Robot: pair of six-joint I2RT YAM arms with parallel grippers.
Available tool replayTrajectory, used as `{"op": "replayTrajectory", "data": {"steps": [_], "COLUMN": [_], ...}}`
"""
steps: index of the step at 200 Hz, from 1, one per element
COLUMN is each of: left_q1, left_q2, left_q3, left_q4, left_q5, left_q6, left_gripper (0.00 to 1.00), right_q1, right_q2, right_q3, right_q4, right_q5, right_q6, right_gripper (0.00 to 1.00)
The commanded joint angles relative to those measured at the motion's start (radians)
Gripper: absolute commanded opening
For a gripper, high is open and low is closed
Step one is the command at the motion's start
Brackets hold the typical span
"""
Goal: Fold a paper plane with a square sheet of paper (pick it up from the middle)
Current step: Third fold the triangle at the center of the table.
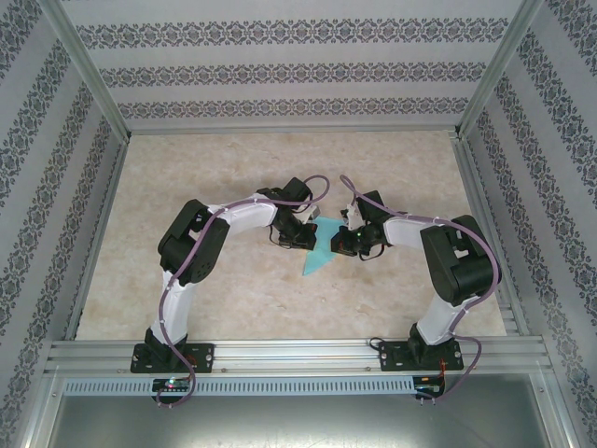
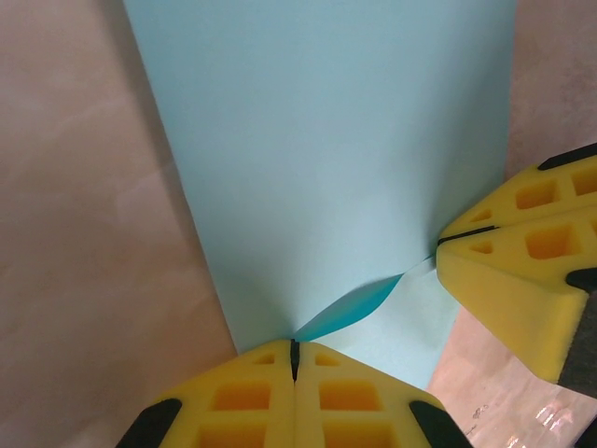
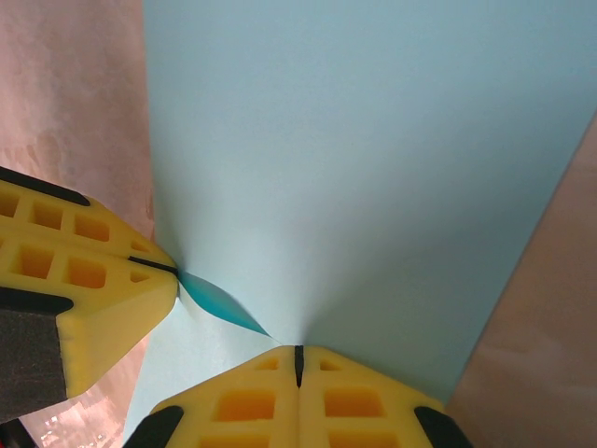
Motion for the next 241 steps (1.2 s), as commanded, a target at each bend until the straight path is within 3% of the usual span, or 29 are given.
{"op": "replayTrajectory", "data": {"steps": [1, 73, 102, 145, 241], "left_q1": [0.010, 0.008, 0.008, 0.008, 0.009], "left_q2": [0.027, 0.044, 0.046, 0.048, 0.048], "left_q3": [-0.007, -0.046, -0.052, -0.049, -0.060], "left_q4": [-0.027, -0.011, -0.011, -0.010, -0.006], "left_q5": [-0.018, -0.021, -0.020, -0.015, -0.016], "left_q6": [0.026, 0.033, 0.039, 0.040, 0.045], "left_gripper": [0.06, 0.06, 0.06, 0.06, 0.06], "right_q1": [-0.006, 0.000, 0.063, 0.144, 0.219], "right_q2": [0.005, -0.132, -0.158, -0.133, -0.055], "right_q3": [-0.001, -0.041, -0.080, -0.121, -0.137], "right_q4": [-0.045, 0.029, 0.080, 0.158, 0.237], "right_q5": [0.023, -0.065, -0.095, -0.084, -0.072], "right_q6": [-0.025, 0.079, 0.148, 0.212, 0.257], "right_gripper": [0.00, 0.02, 0.01, 0.00, 0.00]}}
